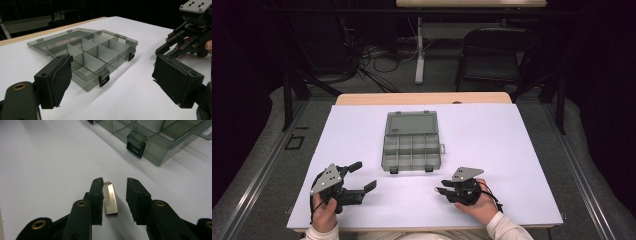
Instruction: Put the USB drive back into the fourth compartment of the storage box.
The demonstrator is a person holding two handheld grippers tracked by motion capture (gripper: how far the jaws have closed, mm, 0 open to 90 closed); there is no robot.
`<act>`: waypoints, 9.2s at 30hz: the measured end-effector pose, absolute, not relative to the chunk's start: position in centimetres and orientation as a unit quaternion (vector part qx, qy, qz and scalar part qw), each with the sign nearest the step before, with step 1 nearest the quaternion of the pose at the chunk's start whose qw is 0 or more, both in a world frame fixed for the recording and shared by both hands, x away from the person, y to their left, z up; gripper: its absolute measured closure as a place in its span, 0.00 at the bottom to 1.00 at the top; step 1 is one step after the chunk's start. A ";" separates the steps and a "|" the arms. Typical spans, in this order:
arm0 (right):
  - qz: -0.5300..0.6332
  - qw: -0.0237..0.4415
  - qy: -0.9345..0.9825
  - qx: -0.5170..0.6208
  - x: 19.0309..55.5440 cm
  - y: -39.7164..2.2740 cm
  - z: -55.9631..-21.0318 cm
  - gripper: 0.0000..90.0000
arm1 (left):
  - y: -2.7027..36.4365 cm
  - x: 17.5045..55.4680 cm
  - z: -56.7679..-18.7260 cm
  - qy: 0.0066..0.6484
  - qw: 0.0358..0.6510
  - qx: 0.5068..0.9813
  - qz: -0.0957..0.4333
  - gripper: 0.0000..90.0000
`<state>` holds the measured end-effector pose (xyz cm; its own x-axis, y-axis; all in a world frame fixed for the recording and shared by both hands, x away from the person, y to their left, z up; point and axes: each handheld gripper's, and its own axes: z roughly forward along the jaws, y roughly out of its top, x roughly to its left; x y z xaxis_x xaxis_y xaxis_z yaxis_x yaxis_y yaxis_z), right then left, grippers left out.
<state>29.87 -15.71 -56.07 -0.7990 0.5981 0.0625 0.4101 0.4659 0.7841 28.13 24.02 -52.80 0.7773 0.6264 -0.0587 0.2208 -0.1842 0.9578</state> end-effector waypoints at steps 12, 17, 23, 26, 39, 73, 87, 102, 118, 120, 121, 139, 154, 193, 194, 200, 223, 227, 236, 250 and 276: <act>0.417 0.104 0.855 0.289 30.1 -15.1 -56.3 0.80 | 24.0 28.2 -52.9 0.285 0.571 0.750 0.176 0.17; 0.413 0.101 0.857 0.292 30.2 -15.1 -56.4 0.81 | 24.0 28.2 -52.9 0.284 0.573 0.749 0.175 0.17; 0.405 0.096 0.861 0.293 30.3 -15.1 -56.5 0.82 | 24.0 28.2 -52.9 0.283 0.572 0.750 0.176 0.17; 0.406 0.095 0.861 0.292 30.3 -15.1 -56.6 0.83 | 24.0 28.2 -52.9 0.284 0.572 0.749 0.176 0.17; 0.406 0.098 0.862 0.287 30.3 -15.2 -56.6 0.87 | 24.0 28.2 -52.9 0.285 0.571 0.750 0.176 0.17; 0.445 0.108 0.845 0.277 29.8 -15.7 -54.8 0.88 | 24.1 28.2 -52.9 0.285 0.569 0.751 0.176 0.17; 0.472 0.121 0.825 0.288 29.8 -16.3 -53.3 0.88 | 24.1 28.2 -52.9 0.287 0.570 0.750 0.177 0.17; 0.479 0.131 0.815 0.299 30.8 -16.5 -51.9 0.88 | 24.1 28.1 -52.8 0.287 0.569 0.750 0.178 0.17; 0.481 0.148 0.813 0.291 33.1 -15.8 -49.2 0.88 | 24.1 28.2 -52.9 0.291 0.570 0.748 0.178 0.17; 0.482 0.148 0.813 0.290 33.3 -15.7 -49.1 0.88 | 24.1 28.2 -52.9 0.291 0.570 0.748 0.178 0.17; 0.482 0.148 0.814 0.289 33.3 -15.6 -49.0 0.88 | 24.1 28.1 -52.9 0.291 0.570 0.748 0.178 0.17; 0.481 0.153 0.813 0.290 35.2 -14.7 -48.2 0.88 | 24.1 28.2 -52.9 0.292 0.569 0.748 0.178 0.17; 0.474 0.156 0.813 0.301 37.0 -13.9 -48.6 0.88 | 24.1 28.2 -52.9 0.291 0.569 0.749 0.177 0.17; 0.434 0.176 0.812 0.349 42.4 -11.7 -51.7 0.88 | 24.2 28.3 -52.9 0.290 0.569 0.750 0.174 0.17; 0.434 0.176 0.811 0.350 42.5 -11.7 -51.9 0.88 | 24.2 28.3 -52.9 0.290 0.569 0.750 0.174 0.17; 0.428 0.174 0.811 0.358 43.0 -11.7 -52.4 0.88 | 24.2 28.3 -52.9 0.290 0.570 0.749 0.173 0.17; 0.426 0.171 0.811 0.363 43.2 -11.7 -52.8 0.88 | 24.2 28.3 -53.0 0.290 0.570 0.749 0.173 0.17; 0.425 0.171 0.812 0.363 43.2 -11.7 -52.8 0.88 | 24.2 28.3 -53.0 0.290 0.569 0.749 0.173 0.17; 0.422 0.169 0.812 0.365 43.2 -11.7 -52.9 0.88 | 24.2 28.3 -53.0 0.290 0.570 0.749 0.172 0.17; 0.426 0.166 0.811 0.366 43.3 -11.8 -52.9 0.84 | 24.2 28.3 -53.0 0.294 0.568 0.749 0.174 0.17; 0.453 0.169 0.797 0.362 41.1 -11.9 -51.5 0.57 | 24.5 28.3 -53.0 0.298 0.573 0.743 0.176 0.17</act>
